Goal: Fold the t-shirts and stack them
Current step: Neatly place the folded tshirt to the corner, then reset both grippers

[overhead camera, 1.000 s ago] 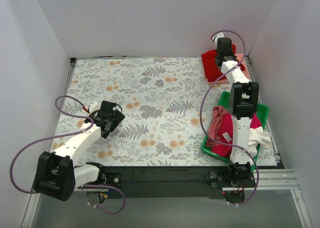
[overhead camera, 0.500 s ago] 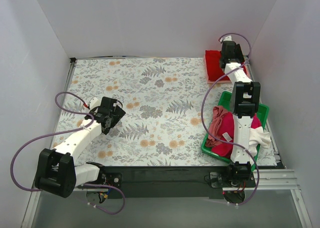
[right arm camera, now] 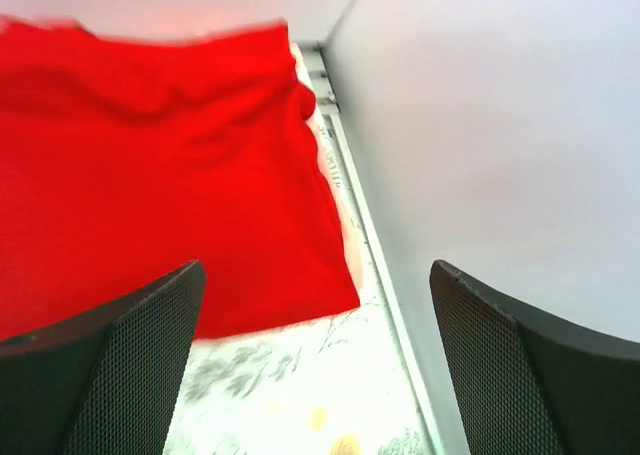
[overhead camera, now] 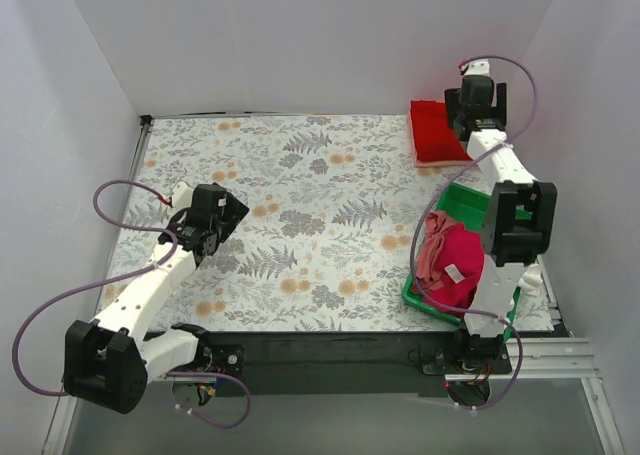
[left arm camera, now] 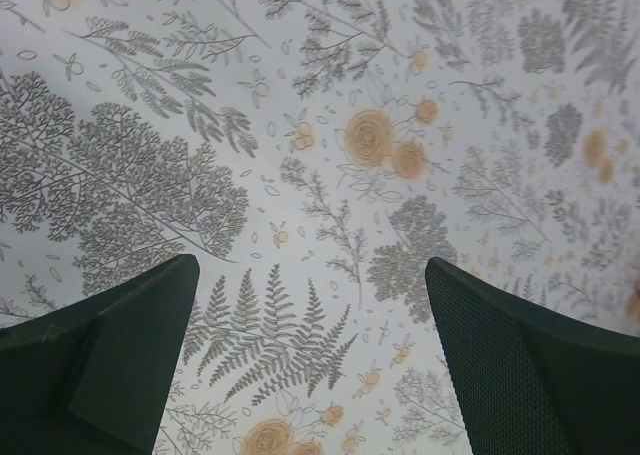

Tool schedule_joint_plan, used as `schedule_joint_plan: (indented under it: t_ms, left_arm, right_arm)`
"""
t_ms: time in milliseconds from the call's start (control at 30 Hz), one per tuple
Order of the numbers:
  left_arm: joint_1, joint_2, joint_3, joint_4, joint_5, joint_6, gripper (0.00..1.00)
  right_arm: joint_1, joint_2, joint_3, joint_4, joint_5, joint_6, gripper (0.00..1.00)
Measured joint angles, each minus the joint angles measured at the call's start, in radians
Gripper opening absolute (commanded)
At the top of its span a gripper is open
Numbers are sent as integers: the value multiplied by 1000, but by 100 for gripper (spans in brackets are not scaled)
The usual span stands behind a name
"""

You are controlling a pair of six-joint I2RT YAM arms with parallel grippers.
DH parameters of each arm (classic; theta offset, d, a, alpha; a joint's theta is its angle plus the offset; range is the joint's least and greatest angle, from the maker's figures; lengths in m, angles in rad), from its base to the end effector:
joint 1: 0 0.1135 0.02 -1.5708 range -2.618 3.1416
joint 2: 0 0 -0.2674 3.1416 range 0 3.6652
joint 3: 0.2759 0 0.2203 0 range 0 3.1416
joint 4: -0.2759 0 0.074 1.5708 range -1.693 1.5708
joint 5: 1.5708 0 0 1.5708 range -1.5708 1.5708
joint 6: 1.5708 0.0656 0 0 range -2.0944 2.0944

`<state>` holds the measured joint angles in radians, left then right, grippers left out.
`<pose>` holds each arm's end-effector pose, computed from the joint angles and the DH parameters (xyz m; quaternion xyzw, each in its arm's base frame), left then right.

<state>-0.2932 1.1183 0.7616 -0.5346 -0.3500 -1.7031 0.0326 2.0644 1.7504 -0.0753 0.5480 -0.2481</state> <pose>0.2055 -0.0386 0.2307 -0.6458 0.6695 -0.1869 0.3158 0.4880 -0.0183 0.2913 0.0374 0.8128 -0.2811 0.5089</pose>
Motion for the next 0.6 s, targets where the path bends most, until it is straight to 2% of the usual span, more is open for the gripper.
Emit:
schedule_joint_plan:
  t_ms: [200, 433, 600]
  left_arm:
    - [-5, -111, 0, 62, 38, 11, 96]
    - [-29, -194, -60, 148, 164, 37, 96]
    - [-85, -194, -138, 132, 220, 50, 97]
  right_arm:
    - [4, -402, -284, 32, -193, 171, 98]
    - [35, -853, -783, 64, -362, 343, 98]
    - [35, -1175, -1126, 14, -444, 428, 98]
